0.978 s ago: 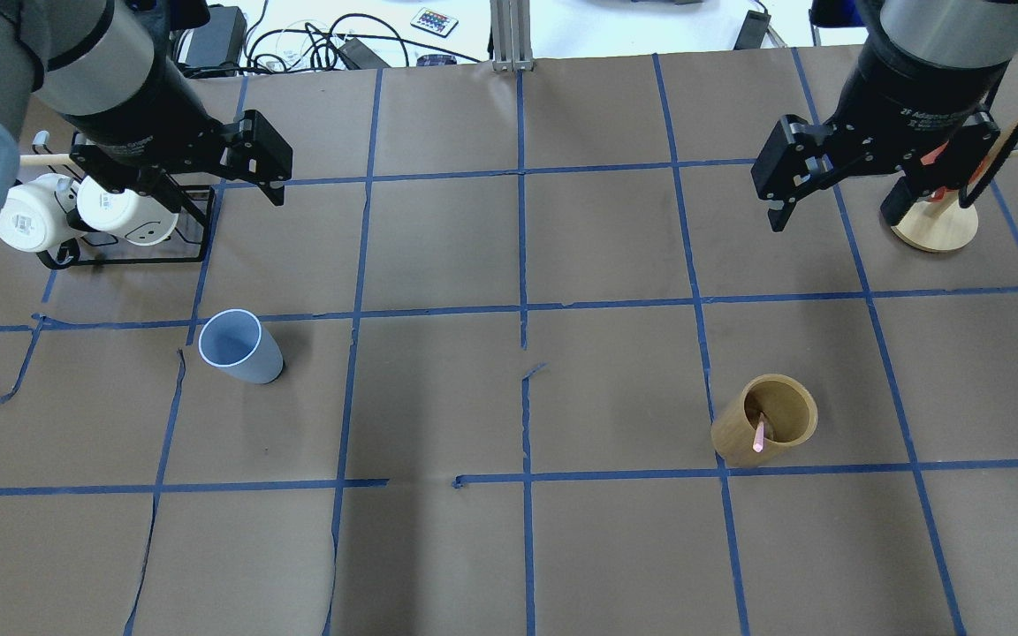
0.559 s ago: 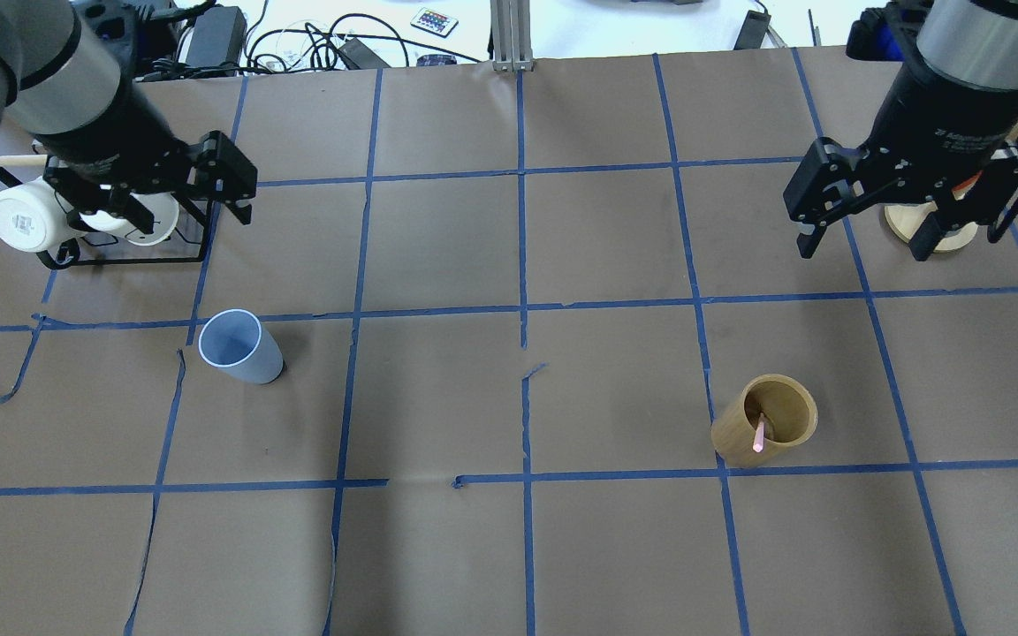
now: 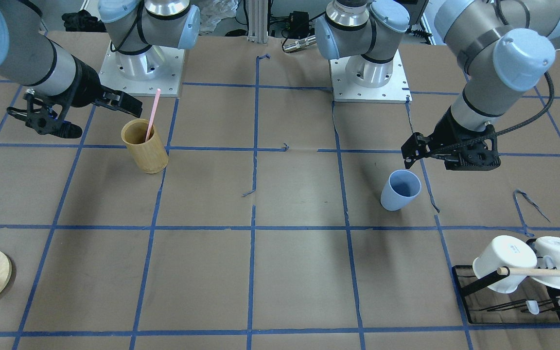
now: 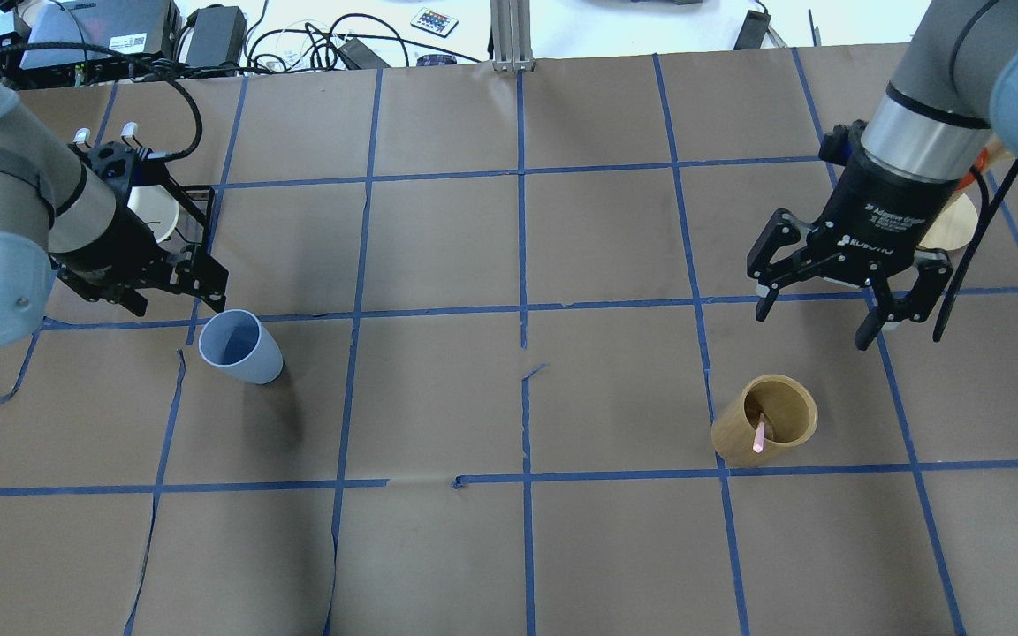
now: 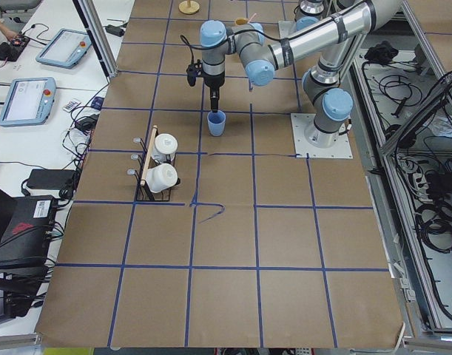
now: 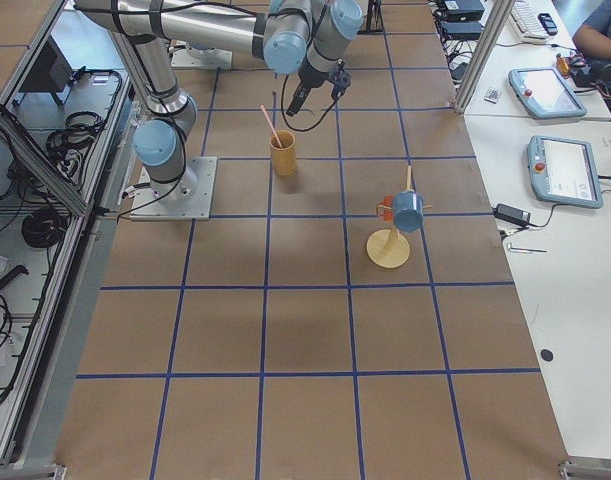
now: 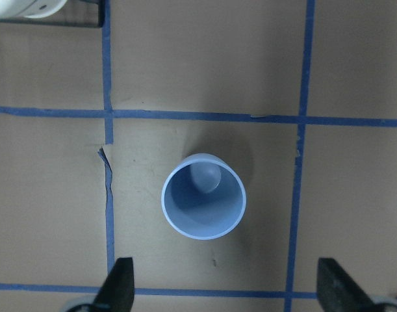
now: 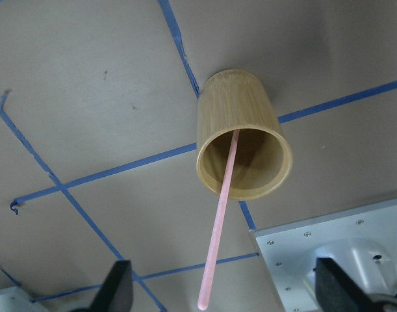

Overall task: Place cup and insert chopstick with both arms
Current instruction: 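Lower the left gripper onto the blue cup while the right descends to the chopstick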

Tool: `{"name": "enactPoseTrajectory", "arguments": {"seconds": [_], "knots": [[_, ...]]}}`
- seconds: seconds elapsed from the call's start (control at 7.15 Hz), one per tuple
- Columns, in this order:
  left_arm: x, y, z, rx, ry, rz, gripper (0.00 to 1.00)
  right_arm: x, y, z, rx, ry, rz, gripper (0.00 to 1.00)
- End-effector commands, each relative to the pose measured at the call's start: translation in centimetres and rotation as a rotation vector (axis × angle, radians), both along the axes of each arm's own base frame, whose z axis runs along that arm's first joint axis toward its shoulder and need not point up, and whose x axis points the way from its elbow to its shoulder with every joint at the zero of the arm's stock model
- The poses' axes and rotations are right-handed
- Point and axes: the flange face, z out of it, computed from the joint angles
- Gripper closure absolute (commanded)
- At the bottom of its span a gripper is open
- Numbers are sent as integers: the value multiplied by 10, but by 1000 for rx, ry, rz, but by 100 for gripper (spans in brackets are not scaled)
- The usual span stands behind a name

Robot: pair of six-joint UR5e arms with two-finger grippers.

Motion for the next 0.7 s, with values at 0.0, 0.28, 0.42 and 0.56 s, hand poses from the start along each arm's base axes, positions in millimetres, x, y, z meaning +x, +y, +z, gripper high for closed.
{"name": "enactPoseTrajectory", "arguments": {"seconds": [0.0, 0.28, 0.42, 0.56], "knots": [[8, 7, -37, 19, 0, 4, 0, 8, 27, -62, 155, -30, -61, 0], [11, -2, -52, 9, -4, 7, 2, 10, 44, -86, 220, -28, -78, 5], [12, -4, -60, 10, -5, 5, 11, 11, 47, -89, 248, 0, -124, 17], [12, -3, -70, 29, 1, 5, 31, 11, 47, -89, 255, 15, -147, 36]]}}
